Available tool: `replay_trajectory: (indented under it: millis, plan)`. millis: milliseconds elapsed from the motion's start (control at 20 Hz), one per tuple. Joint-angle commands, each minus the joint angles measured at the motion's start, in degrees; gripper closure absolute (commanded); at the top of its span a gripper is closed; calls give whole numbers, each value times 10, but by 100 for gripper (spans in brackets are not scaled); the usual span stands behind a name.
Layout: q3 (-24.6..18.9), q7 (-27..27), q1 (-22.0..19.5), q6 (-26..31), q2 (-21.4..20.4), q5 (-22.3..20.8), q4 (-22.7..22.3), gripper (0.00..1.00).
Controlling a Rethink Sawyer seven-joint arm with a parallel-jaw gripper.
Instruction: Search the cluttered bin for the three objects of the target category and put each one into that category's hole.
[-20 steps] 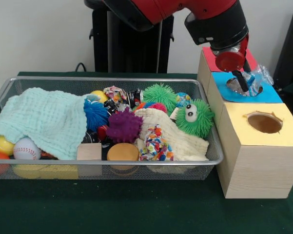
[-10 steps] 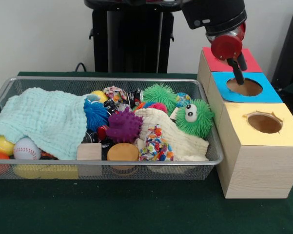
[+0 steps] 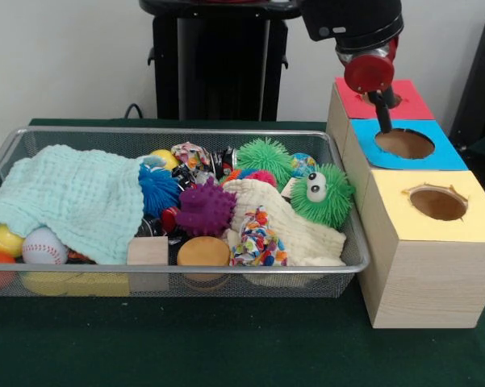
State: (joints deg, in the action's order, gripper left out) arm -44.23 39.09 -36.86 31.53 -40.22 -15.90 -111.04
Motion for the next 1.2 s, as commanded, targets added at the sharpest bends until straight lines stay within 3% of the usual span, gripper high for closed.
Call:
replay_trajectory:
  millis: [50, 250, 700, 1200]
  plan:
    - [58, 36, 5, 97, -17, -35, 55, 0]
    - [82, 28, 16, 115, -27, -69, 90, 0]
    - [88, 4, 17, 155, -19, -98, 156, 0]
    - [69, -100, -13, 253, 45, -132, 278, 0]
